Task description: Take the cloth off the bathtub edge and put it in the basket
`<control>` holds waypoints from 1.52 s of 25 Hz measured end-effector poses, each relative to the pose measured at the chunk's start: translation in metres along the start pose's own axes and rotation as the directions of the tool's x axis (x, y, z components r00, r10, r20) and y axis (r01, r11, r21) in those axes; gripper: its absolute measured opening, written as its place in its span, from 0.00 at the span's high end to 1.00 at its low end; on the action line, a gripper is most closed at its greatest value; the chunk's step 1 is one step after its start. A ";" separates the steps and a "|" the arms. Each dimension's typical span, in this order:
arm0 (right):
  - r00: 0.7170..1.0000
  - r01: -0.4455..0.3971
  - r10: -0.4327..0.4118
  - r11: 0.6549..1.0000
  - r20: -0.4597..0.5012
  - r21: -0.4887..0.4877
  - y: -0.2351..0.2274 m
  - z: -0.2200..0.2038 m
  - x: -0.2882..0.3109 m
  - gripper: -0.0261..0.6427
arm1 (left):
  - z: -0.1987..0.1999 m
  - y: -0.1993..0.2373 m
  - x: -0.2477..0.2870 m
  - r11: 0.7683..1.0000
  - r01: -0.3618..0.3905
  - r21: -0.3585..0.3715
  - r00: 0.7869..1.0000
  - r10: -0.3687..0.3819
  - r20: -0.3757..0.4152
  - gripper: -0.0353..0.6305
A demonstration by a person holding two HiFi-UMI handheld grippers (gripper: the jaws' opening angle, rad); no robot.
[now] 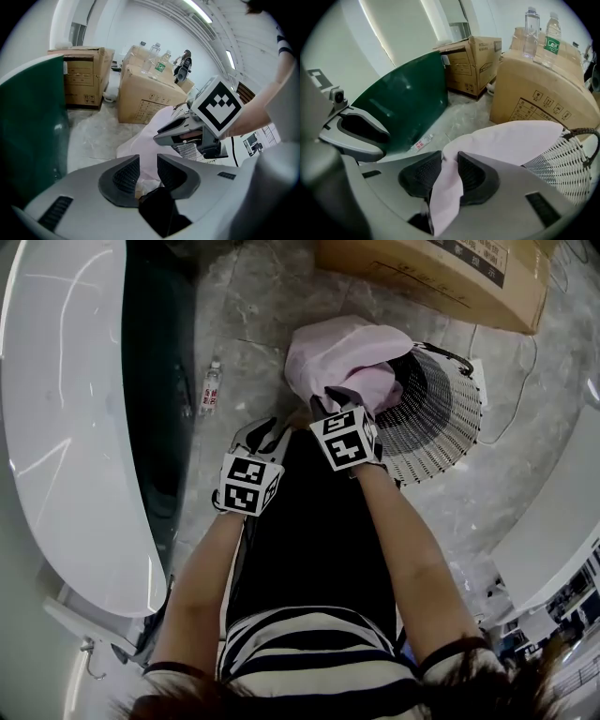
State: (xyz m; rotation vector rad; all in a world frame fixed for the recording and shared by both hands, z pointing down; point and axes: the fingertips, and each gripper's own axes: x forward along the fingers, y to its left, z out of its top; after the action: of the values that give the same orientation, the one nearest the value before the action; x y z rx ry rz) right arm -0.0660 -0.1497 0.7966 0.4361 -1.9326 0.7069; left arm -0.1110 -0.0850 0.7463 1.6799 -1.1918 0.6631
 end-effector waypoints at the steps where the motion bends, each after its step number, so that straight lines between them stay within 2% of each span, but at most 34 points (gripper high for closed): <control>1: 1.000 0.004 -0.004 1.000 -0.002 0.006 0.000 0.000 -0.001 0.78 | 0.000 0.000 0.000 1.000 -0.002 0.001 1.000 0.002 0.000 0.76; 7: 1.000 0.015 -0.016 0.997 0.011 0.071 0.001 0.000 -0.010 0.88 | 0.004 -0.004 0.000 1.000 0.012 0.013 1.000 -0.012 -0.001 0.76; 15: 0.999 -0.009 0.003 0.994 0.052 0.113 0.002 -0.002 -0.039 0.89 | 0.013 -0.017 -0.002 0.996 0.048 0.072 0.999 -0.047 -0.012 0.76; 19: 0.994 -0.022 0.006 0.989 0.110 0.145 0.005 0.000 -0.069 0.90 | 0.021 -0.034 -0.005 0.987 0.102 0.124 0.995 -0.100 -0.020 0.76; 25: 0.978 -0.076 0.031 0.974 0.207 0.215 0.008 -0.004 -0.123 0.90 | 0.029 -0.071 -0.007 0.960 0.167 0.227 0.986 -0.159 -0.052 0.75; 30: 0.944 -0.110 0.019 0.959 0.329 0.260 0.009 0.006 -0.172 0.90 | 0.034 -0.098 -0.013 0.923 0.222 0.315 0.975 -0.207 -0.080 0.75; 34: 0.915 -0.132 0.007 0.950 0.403 0.282 0.012 0.012 -0.214 0.90 | 0.037 -0.105 -0.023 0.905 0.190 0.379 0.982 -0.179 -0.065 0.70; 38: 0.885 -0.162 0.003 0.940 0.466 0.301 0.014 0.016 -0.254 0.90 | 0.045 -0.106 -0.036 0.866 0.151 0.477 0.988 -0.149 -0.042 0.64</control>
State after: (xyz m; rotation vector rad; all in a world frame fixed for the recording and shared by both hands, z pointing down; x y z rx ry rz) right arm 0.0274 -0.1501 0.5592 0.7920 -2.2917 1.0713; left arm -0.0306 -0.1013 0.6576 2.1580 -0.9226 0.9168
